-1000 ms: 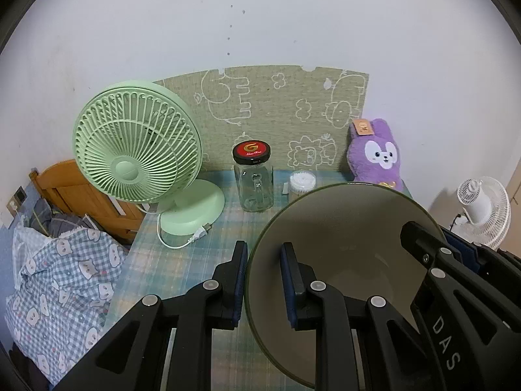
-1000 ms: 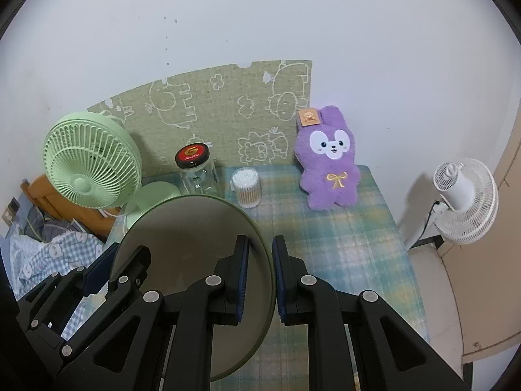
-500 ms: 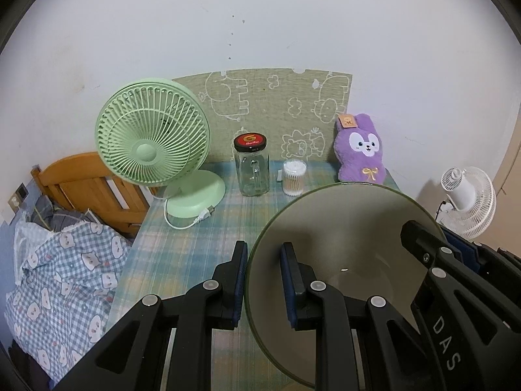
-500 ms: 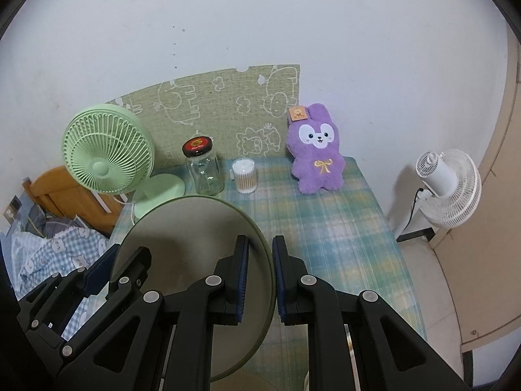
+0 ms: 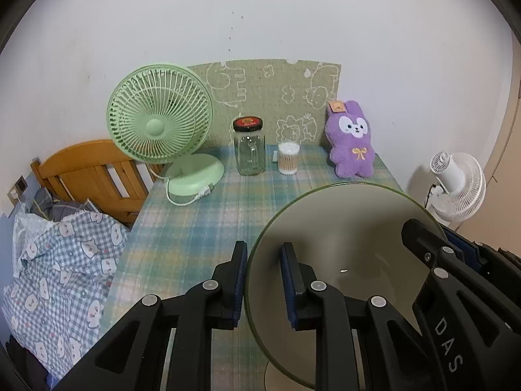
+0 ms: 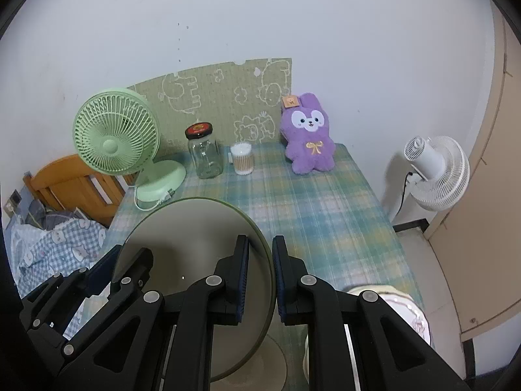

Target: Organize plates and bowls

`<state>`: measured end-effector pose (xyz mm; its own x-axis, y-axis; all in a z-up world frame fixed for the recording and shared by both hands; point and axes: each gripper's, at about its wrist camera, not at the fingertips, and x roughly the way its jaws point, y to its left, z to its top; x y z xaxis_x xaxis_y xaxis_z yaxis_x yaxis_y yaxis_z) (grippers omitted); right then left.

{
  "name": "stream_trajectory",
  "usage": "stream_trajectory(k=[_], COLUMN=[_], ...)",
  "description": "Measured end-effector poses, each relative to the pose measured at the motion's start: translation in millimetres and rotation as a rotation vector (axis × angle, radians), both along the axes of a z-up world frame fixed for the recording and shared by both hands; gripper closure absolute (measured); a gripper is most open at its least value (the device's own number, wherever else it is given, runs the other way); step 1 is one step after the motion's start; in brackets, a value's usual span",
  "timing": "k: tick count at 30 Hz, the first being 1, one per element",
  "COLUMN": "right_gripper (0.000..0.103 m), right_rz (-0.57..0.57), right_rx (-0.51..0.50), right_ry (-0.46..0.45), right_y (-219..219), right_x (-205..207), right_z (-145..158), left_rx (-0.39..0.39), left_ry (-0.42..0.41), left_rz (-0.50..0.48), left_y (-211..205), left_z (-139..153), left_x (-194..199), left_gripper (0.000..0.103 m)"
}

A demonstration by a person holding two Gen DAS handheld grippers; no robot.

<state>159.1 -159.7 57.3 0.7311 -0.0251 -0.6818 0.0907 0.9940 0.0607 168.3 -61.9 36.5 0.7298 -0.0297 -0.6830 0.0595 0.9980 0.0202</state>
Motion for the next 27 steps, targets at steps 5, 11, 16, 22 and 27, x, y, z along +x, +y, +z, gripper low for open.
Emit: stream_trajectory(k=[5, 11, 16, 22, 27], right_gripper=[0.085, 0.085, 0.085, 0.085, 0.085], right_rz=[-0.008, -0.009, -0.013, -0.025, -0.032], right_rx=[0.0, -0.001, 0.0, 0.01, 0.014], right_ry=[0.003, -0.002, 0.005, 0.029, 0.051], right_y=[3, 6, 6, 1, -1], right_x=[-15, -30, -39, -45, -50], right_z=[-7, -15, -23, -36, -47], left_rx=[0.0, -0.011, -0.014, -0.005, 0.001], left_ry=[0.006, 0.018, 0.037, 0.057, 0.08], left_rz=[-0.009, -0.012, -0.02, -0.03, -0.037], left_y=[2, 5, 5, 0, -2], left_z=[-6, -16, -26, -35, -45], left_x=[-12, -23, -30, -36, -41], left_gripper=[0.084, 0.084, 0.083, 0.083, 0.083])
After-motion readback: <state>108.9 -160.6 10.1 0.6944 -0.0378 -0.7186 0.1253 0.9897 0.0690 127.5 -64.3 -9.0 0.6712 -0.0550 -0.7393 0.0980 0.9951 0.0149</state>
